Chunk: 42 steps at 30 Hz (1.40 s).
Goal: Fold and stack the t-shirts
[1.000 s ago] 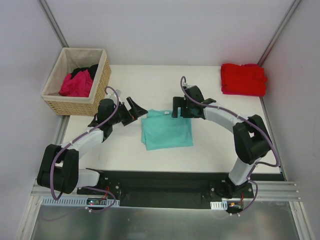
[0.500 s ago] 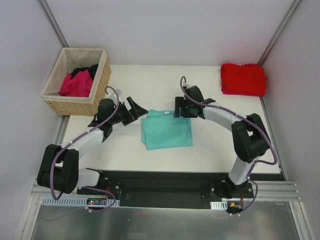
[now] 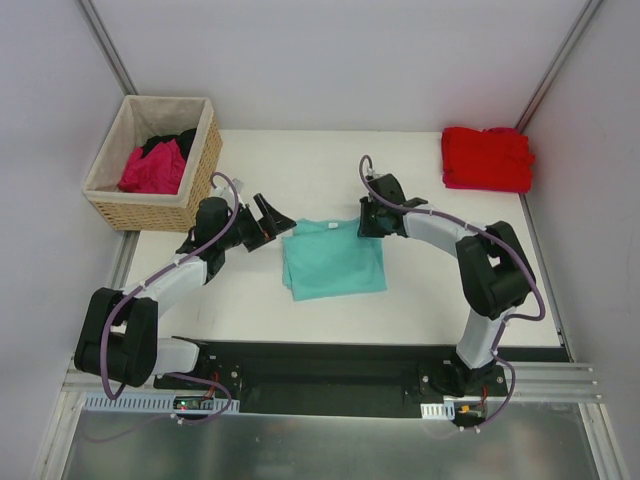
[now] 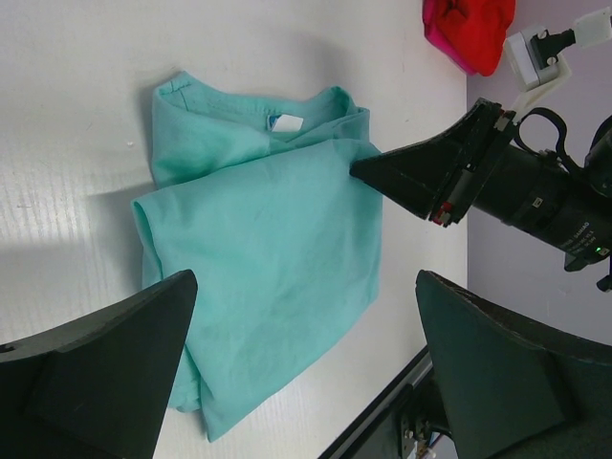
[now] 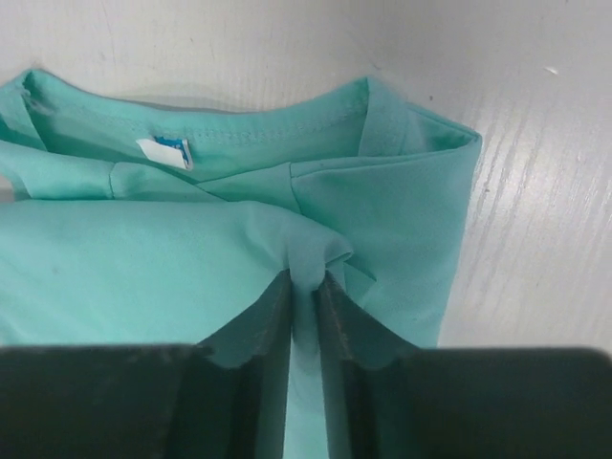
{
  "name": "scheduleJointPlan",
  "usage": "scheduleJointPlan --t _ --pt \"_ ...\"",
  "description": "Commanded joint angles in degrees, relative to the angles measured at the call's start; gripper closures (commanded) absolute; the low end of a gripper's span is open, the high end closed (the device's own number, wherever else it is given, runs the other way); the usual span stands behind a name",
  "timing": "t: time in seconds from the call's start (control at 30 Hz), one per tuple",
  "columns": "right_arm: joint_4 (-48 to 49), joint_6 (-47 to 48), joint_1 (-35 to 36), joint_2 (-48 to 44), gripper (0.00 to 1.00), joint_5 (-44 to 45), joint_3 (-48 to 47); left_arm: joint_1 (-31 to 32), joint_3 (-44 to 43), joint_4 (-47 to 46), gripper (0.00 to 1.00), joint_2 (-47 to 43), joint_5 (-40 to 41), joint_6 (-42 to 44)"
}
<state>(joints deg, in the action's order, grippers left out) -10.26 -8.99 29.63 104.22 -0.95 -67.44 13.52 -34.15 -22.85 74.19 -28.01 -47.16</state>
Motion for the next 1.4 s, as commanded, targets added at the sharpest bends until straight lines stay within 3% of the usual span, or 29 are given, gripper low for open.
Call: scheduleJointPlan --t 0.0,0.07,0.93,1.13,1.37 --pt "1.0 0.0 -0.8 -2.3 0.88 0.0 -0.2 0.4 -1.7 -1.3 0.01 0.5 -0.3 0.6" --pt "0.4 0.3 -0.8 -3.0 0.99 0.4 0.2 0.4 -1.8 -1.3 0.01 0.4 -0.4 0.6" --pt "-7.2 1.8 -2.4 -23.6 1.0 7.6 7.8 0.4 -1.4 -1.6 0.01 -0.5 -0.7 0.2" --pt "-4.9 -0.1 -5.1 -18.3 0.99 6.5 11.7 0.5 -0.9 -2.3 0.01 -0.5 -0.7 -0.4" --pt "-4.2 -1.0 -5.8 -20.0 0.99 9.6 13.2 0.5 -0.7 -1.3 0.01 -1.8 -0.2 0.4"
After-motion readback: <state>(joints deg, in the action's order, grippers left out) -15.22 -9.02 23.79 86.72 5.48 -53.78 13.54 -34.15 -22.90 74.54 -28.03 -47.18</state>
